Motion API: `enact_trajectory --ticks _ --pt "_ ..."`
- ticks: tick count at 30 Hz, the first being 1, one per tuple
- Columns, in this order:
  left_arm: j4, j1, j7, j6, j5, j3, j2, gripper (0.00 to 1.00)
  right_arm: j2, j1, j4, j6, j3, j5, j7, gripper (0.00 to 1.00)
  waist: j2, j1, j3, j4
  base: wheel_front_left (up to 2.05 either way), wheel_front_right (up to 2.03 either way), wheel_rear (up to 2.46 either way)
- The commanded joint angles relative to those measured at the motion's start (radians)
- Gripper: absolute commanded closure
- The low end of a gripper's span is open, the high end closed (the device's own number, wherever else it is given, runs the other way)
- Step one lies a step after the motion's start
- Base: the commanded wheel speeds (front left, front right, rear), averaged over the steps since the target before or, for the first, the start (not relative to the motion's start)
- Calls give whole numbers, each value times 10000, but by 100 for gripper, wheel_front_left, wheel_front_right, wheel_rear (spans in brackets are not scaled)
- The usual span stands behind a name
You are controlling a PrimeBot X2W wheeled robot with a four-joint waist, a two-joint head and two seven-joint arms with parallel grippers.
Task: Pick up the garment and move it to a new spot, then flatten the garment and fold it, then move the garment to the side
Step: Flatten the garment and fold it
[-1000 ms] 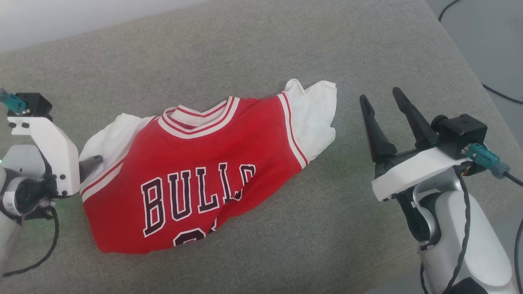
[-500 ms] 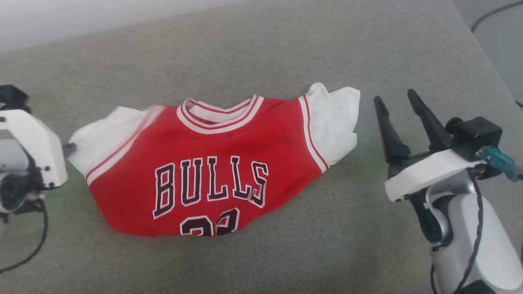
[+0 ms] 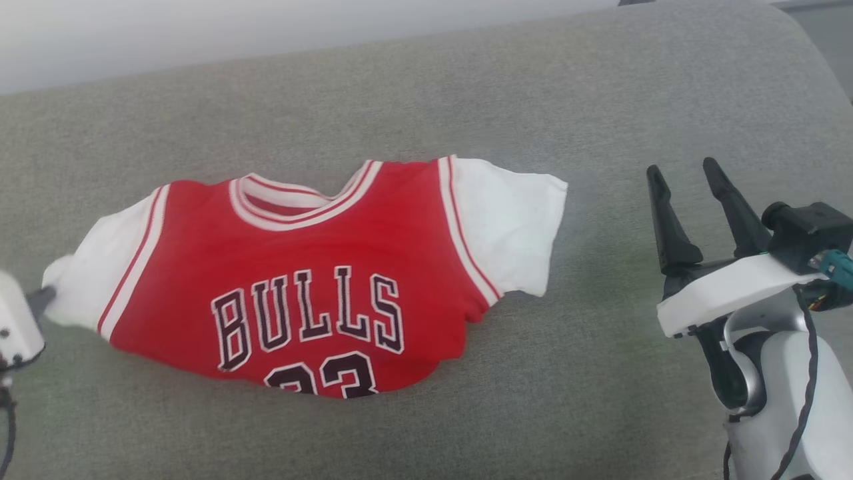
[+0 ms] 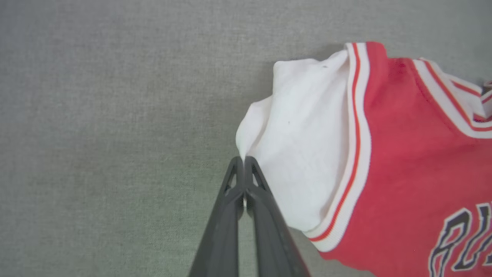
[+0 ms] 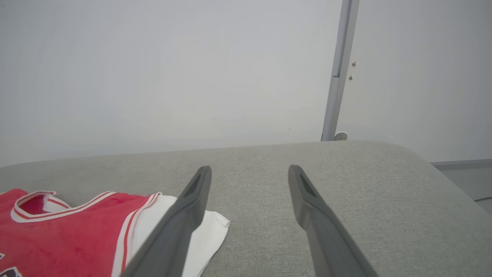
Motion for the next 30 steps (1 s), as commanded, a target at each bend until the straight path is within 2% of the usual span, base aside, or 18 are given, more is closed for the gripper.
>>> enact_trajectory --ticks 1,6,9,15,19,23,26,30 --pt "109 339 -184 16 -167 154 73 100 56 103 -68 1 37 2 46 0 -1 0 11 84 0 0 0" --pt "556 874 -678 -262 -419 497 13 100 57 111 -156 1 36 -23 113 0 -1 0 74 163 0 0 0" --pt "486 672 -952 -554 -504 640 -60 100 43 114 -181 1 32 -1 115 0 -1 0 94 171 0 0 0" --pt "-1057 213 -1001 -934 -63 218 -138 100 64 224 -239 1 -33 -33 128 0 -1 0 126 160 0 0 0" --pt "-2866 240 -638 -745 583 -718 -405 100 136 274 -342 1 -123 -66 145 0 -1 0 257 115 0 0 0" --pt "-3602 536 -381 -628 977 -1436 -646 100 183 264 -420 1 -124 -94 151 0 -1 0 373 67 0 0 0" --pt "-3877 750 -243 -469 1440 -1997 -749 100 226 265 -436 1 -126 -121 172 0 -1 0 470 45 0 0 0" --pt "-3666 963 -306 -470 1960 -2558 -925 100 251 222 -434 1 -109 -128 170 0 -1 0 549 49 0 0 0"
